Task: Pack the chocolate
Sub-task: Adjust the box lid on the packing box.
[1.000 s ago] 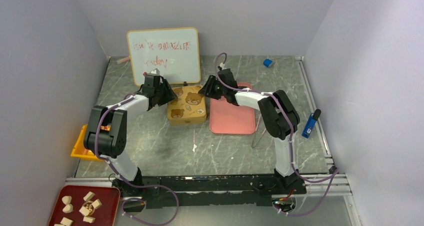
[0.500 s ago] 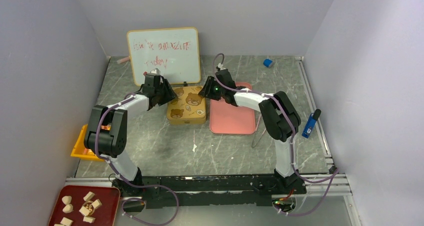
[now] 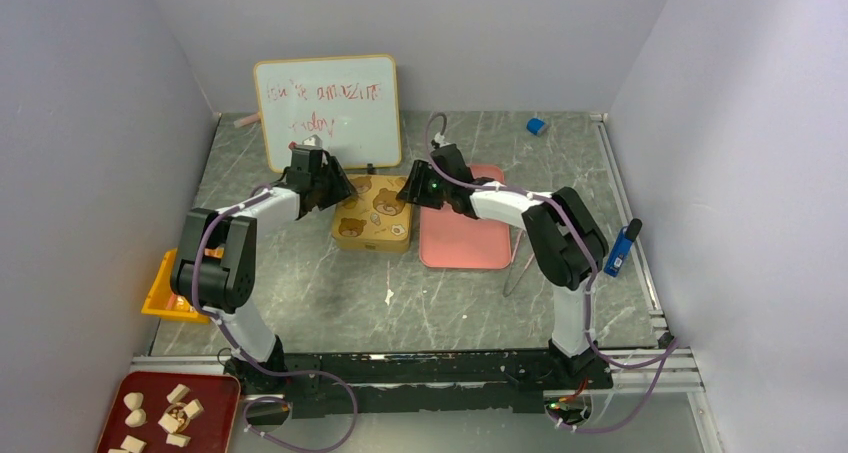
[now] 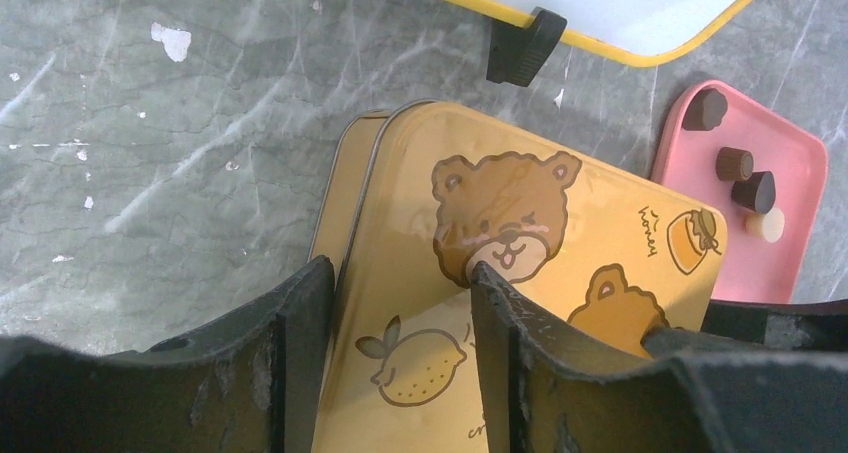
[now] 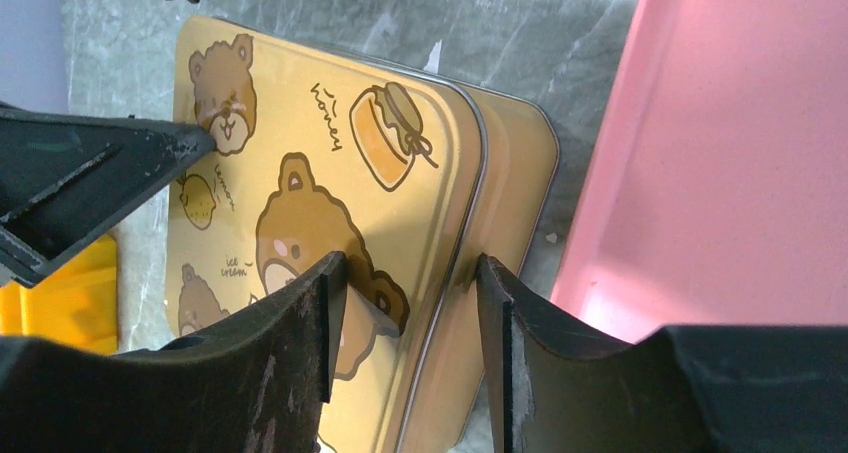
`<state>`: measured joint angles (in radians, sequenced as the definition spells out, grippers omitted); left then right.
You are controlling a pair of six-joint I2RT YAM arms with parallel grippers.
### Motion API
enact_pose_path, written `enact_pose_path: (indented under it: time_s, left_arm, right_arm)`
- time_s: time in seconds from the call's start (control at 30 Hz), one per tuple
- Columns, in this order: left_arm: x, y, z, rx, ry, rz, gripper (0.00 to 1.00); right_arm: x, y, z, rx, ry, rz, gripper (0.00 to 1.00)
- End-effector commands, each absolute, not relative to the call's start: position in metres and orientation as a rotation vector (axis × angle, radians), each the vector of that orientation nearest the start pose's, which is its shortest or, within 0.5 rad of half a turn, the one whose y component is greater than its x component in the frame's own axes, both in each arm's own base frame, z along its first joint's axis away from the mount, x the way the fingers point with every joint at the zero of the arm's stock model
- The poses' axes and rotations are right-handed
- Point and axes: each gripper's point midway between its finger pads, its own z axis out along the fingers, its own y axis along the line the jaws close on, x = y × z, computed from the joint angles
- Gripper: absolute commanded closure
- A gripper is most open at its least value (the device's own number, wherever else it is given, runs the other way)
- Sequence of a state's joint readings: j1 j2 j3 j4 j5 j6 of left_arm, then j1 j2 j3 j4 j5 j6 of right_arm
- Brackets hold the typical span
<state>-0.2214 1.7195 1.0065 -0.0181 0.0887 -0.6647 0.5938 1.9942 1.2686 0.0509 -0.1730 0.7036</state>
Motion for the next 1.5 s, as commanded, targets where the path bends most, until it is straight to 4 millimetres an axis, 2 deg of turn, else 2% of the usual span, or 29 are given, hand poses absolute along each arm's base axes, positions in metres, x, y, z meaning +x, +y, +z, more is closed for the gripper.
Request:
enact_pose_path:
  time_s: [0.0,0.2,0.4,0.8,0.97,1.17,1.3,1.47]
  left_arm:
    - [0.419,-0.200,0.090,-0.318,2.302,-0.796,0.46]
    - [0.405,-0.204,0.086,-0.321,2.317,-0.817,0.47]
    - [0.396,-0.204,0.082,-0.320,2.329,-0.805,0.46]
    - [0.397,-0.206,0.080,-0.319,2.328,-0.815,0.47]
    - [0.396,-0.211,0.080,-0.312,2.329,-0.827,0.47]
    - [0.388,-0.217,0.080,-0.303,2.332,-0.842,0.48]
    - [0.379,-0.223,0.081,-0.296,2.335,-0.857,0.48]
    - [0.371,-0.228,0.083,-0.287,2.336,-0.861,0.48]
  right_arm:
    - [0.251,0.325,-0.035,-0.143,2.957,0.779,0.49]
    - [0.252,0.324,-0.039,-0.153,2.974,0.750,0.49]
    - [0.250,0.319,-0.035,-0.137,2.973,0.729,0.48]
    - [0.236,0.309,-0.027,-0.116,2.984,0.730,0.48]
    - [0.235,0.312,-0.041,-0.133,3.016,0.728,0.52]
    - [0.252,0.328,-0.052,-0.184,3.026,0.739,0.67]
    - [0.275,0.342,-0.054,-0.207,3.008,0.756,0.77]
    - [0.299,0.350,-0.057,-0.207,2.996,0.749,0.86]
